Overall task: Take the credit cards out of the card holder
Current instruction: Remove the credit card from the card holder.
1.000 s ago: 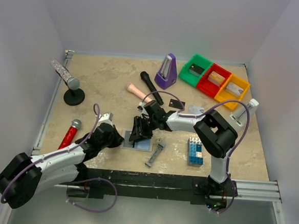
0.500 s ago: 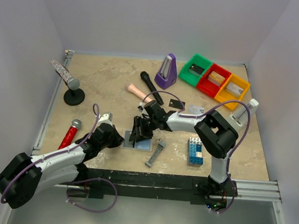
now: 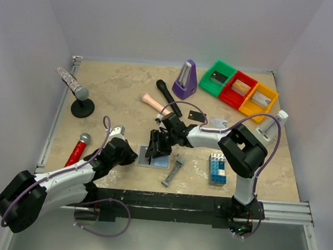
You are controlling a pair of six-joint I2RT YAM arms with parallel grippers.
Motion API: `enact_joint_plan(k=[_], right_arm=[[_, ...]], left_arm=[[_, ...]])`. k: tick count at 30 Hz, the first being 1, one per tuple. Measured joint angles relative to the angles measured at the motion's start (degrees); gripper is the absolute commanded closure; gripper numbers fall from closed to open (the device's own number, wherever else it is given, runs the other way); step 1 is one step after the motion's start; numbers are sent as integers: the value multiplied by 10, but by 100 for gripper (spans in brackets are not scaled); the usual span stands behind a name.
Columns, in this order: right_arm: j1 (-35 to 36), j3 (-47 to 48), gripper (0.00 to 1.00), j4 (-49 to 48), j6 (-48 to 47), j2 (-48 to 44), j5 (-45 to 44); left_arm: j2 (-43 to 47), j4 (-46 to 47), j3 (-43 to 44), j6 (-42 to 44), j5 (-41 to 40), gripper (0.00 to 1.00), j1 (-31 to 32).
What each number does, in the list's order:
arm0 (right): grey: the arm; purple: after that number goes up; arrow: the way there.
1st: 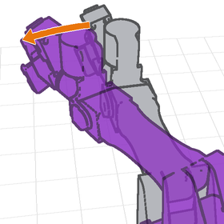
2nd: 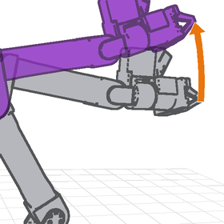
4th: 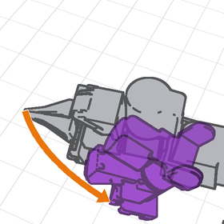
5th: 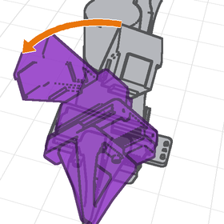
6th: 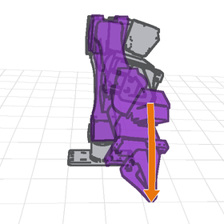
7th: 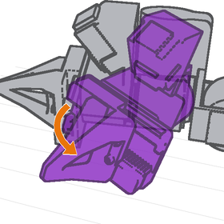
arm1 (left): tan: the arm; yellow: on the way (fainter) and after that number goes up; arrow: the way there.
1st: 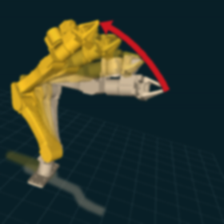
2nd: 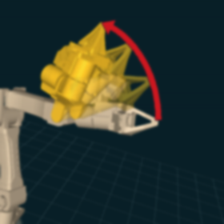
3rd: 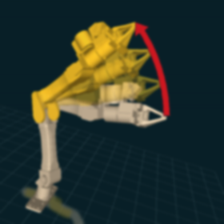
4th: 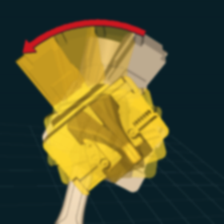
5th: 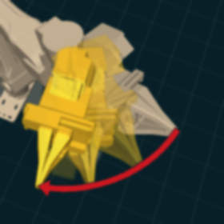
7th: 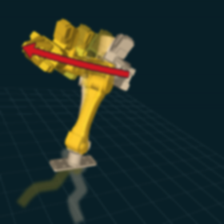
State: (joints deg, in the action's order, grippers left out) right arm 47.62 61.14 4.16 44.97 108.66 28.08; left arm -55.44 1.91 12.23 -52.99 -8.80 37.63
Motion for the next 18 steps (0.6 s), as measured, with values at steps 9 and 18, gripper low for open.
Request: enact_joint_plan(k=[9, 18], right_arm=[[0, -5, 51, -8, 0, -1, 0], [0, -24, 50, -15, 0, -36, -11]], left_arm=[[0, 0, 0, 0, 0, 100, 0], [41, -13, -2, 0, -2, 100, 0]])
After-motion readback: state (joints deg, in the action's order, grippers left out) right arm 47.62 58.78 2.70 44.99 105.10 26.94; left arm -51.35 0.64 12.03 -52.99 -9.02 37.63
